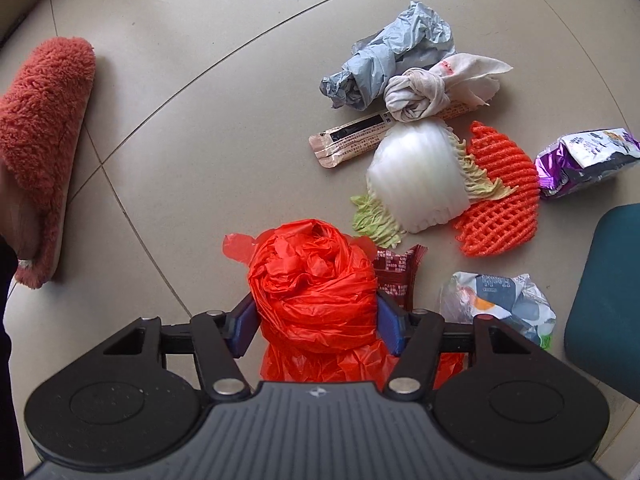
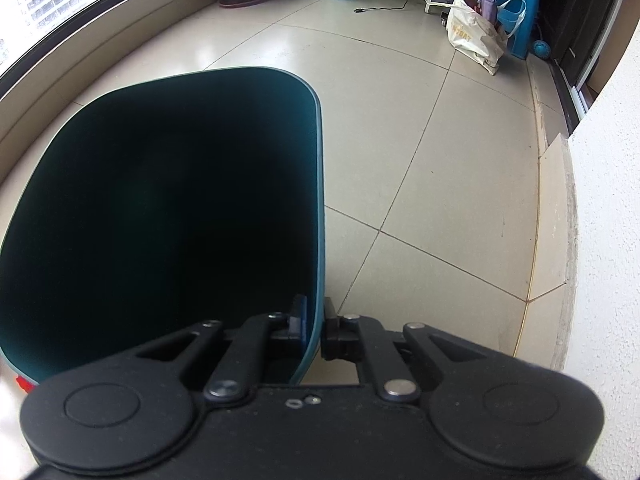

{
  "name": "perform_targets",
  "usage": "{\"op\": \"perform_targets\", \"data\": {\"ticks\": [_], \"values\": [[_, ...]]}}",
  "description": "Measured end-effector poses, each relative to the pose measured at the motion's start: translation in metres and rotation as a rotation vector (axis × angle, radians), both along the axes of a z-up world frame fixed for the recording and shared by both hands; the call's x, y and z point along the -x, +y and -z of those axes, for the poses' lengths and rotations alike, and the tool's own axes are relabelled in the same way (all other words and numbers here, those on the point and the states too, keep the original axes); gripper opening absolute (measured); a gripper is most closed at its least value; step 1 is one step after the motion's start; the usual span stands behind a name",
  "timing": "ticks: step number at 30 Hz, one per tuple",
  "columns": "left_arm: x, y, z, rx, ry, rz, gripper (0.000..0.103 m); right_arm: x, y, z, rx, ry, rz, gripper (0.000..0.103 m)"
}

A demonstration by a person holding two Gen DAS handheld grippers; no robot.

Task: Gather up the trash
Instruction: 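Grasp the red plastic bag with the left tool while the right tool holds the bin rim, then lift the red bag with the left tool into the teal bin and open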

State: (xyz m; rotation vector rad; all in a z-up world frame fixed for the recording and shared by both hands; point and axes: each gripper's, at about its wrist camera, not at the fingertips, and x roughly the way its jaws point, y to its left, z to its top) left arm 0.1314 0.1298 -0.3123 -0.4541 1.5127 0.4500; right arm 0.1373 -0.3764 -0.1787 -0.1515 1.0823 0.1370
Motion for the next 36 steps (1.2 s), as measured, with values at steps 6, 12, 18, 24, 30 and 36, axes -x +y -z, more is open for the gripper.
{"op": "perform_targets", "data": {"ticks": [6,12,18,24,30,36], "values": [[0.011,-0.036,-0.072,0.024,-0.071,0.099,0.060,0.005,-0.006,-0.003,-0.016,-0.005,-0.008,0.006],[0.016,-0.100,-0.165,0.074,-0.186,0.256,0.060,0.010,-0.008,-0.006,-0.023,-0.011,-0.031,0.007],[0.010,-0.168,-0.257,0.085,-0.314,0.415,0.060,0.014,-0.015,-0.008,-0.039,-0.013,-0.050,0.007],[-0.019,-0.254,-0.316,0.051,-0.399,0.574,0.060,0.015,-0.019,-0.007,-0.050,-0.017,-0.067,0.007],[-0.073,-0.317,-0.283,-0.003,-0.401,0.670,0.060,0.008,-0.020,-0.004,-0.068,-0.019,-0.049,0.007],[-0.119,-0.342,-0.195,-0.035,-0.268,0.717,0.060,0.010,-0.018,0.000,-0.033,-0.026,-0.063,0.006]]}}
